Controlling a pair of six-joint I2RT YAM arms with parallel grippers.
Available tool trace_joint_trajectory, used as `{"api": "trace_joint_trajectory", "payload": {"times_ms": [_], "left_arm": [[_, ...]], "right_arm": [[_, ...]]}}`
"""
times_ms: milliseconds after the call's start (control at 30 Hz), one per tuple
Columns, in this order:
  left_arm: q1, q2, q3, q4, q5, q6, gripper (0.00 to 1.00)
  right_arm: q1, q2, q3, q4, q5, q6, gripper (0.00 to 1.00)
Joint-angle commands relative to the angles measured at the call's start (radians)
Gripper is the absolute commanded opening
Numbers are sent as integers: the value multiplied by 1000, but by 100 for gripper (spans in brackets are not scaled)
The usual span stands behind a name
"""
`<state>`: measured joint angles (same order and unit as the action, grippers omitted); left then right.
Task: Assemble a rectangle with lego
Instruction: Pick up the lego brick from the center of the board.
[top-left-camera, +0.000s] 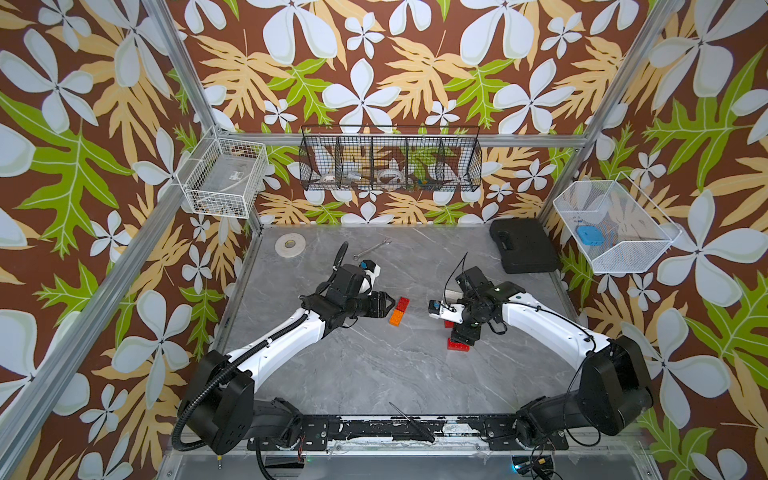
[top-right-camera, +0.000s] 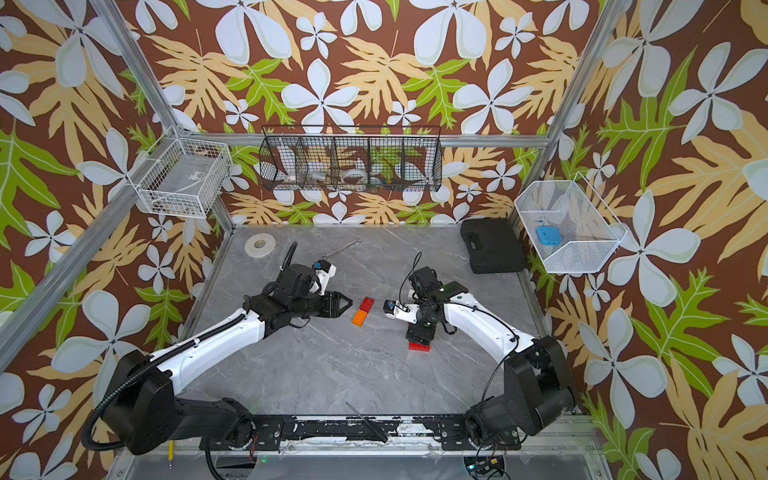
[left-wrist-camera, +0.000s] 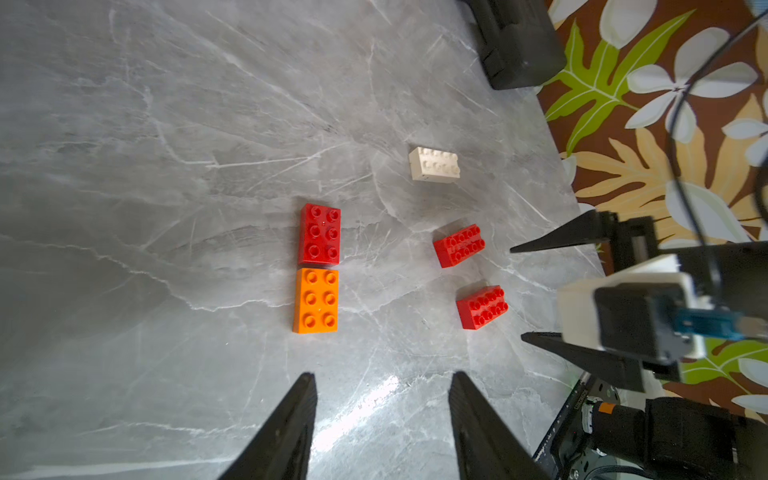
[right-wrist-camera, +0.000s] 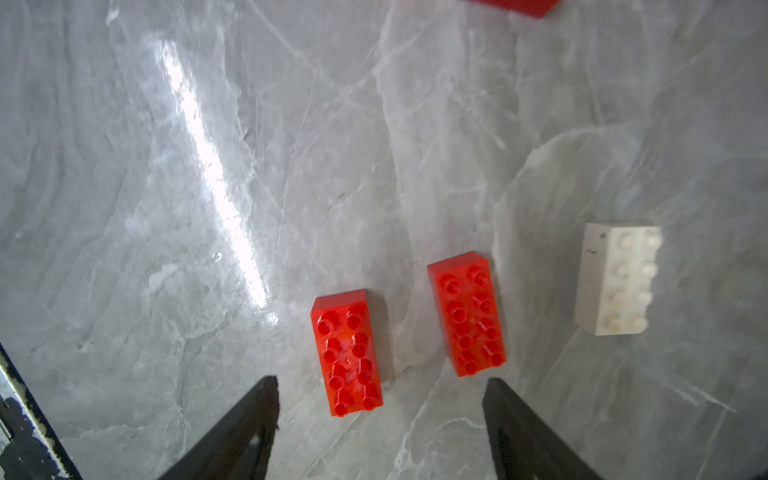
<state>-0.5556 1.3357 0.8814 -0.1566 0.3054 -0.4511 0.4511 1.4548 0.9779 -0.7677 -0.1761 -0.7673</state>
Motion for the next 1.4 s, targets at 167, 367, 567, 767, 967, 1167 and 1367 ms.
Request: {"api": "trace_joint_trajectory", "payload": {"times_ms": [167, 367, 567, 767, 967, 1167, 1367], "left_arm": [[-1, -24, -58, 51, 3, -19, 55], [-1, -8, -64, 57, 11, -26, 55], [-1, 4, -68, 55, 12, -26, 55], [-1, 25, -65, 54, 15, -32, 55], [-1, 13, -82, 56, 12, -38, 55], [-1, 4, -96, 52, 8, -41, 56], [-1, 6, -99, 51, 7, -41, 56]], "right_arm": [[1, -46, -108, 62, 32, -30, 76], [7, -30, -143, 130, 39, -12, 67], [9, -12, -140, 154, 28, -9, 67], [9, 27, -134, 173, 34, -17, 68], [8, 80, -106, 164, 30, -25, 69], [8, 126, -87, 165, 12, -21, 66], [8, 134, -102, 171, 8, -17, 60]]}}
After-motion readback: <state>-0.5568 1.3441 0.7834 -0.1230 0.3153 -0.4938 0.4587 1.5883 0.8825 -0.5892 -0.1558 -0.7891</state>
